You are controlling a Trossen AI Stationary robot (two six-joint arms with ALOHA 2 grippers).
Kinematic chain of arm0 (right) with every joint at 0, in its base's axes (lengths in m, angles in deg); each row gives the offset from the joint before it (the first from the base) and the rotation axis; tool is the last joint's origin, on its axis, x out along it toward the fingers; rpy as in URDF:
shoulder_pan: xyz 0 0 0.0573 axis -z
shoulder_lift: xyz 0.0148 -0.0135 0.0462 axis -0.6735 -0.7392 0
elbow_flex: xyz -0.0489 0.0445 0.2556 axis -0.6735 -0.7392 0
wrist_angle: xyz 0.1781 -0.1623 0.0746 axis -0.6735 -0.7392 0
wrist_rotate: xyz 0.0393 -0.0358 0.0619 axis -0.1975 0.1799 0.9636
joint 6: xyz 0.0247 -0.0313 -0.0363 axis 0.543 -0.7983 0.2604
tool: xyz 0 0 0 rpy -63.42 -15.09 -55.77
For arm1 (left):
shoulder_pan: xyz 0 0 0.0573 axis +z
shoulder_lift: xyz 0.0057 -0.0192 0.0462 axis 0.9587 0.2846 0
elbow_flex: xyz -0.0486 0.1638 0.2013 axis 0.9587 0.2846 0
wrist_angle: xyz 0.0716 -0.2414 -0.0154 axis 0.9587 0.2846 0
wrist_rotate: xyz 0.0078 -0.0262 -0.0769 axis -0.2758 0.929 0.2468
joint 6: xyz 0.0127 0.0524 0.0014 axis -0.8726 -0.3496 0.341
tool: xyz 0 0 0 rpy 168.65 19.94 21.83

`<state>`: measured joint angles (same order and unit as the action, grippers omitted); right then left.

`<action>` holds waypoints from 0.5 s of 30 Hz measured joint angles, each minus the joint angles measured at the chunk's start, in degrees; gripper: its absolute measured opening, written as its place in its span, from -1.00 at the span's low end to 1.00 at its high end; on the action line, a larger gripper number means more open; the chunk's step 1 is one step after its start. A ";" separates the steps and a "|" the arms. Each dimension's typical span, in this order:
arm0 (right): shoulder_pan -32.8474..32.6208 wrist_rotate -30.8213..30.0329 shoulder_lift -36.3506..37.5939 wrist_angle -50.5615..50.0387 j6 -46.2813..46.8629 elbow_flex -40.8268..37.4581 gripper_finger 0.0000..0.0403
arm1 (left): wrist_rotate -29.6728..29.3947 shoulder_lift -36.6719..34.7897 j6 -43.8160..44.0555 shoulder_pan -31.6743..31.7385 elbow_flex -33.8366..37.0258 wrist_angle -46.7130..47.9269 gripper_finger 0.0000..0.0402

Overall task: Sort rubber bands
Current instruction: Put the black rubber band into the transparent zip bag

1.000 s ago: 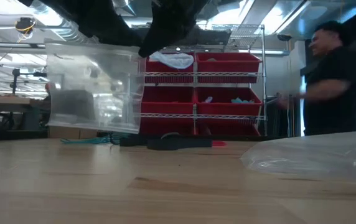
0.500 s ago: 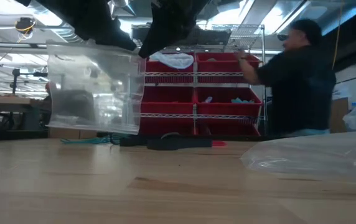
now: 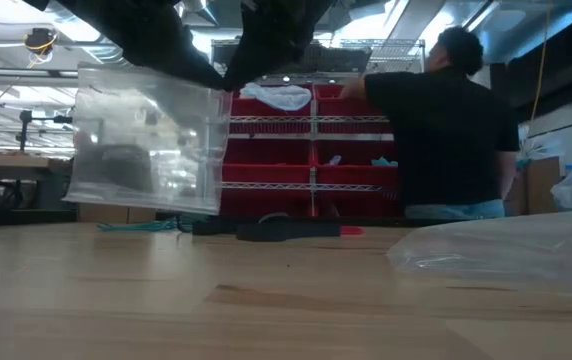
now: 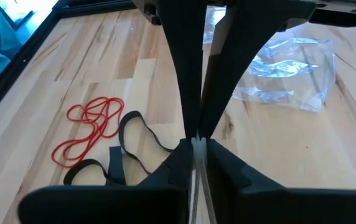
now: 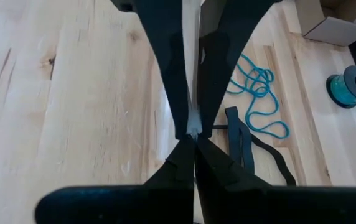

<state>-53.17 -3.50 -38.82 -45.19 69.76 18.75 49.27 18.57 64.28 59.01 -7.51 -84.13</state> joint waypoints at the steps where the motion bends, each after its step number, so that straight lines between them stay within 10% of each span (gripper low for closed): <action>1: 0.00 -0.02 0.00 -0.04 0.01 0.00 -1.00 | 0.01 0.00 0.08 0.00 0.00 -0.02 -0.93; 15: 0.00 -0.42 0.00 -0.93 1.05 0.07 -1.00 | -0.14 -1.42 2.27 -0.11 -0.02 3.05 -0.93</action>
<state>-53.17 -3.92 -38.82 -46.12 70.81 18.81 49.13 17.15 66.54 58.90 -7.54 -81.07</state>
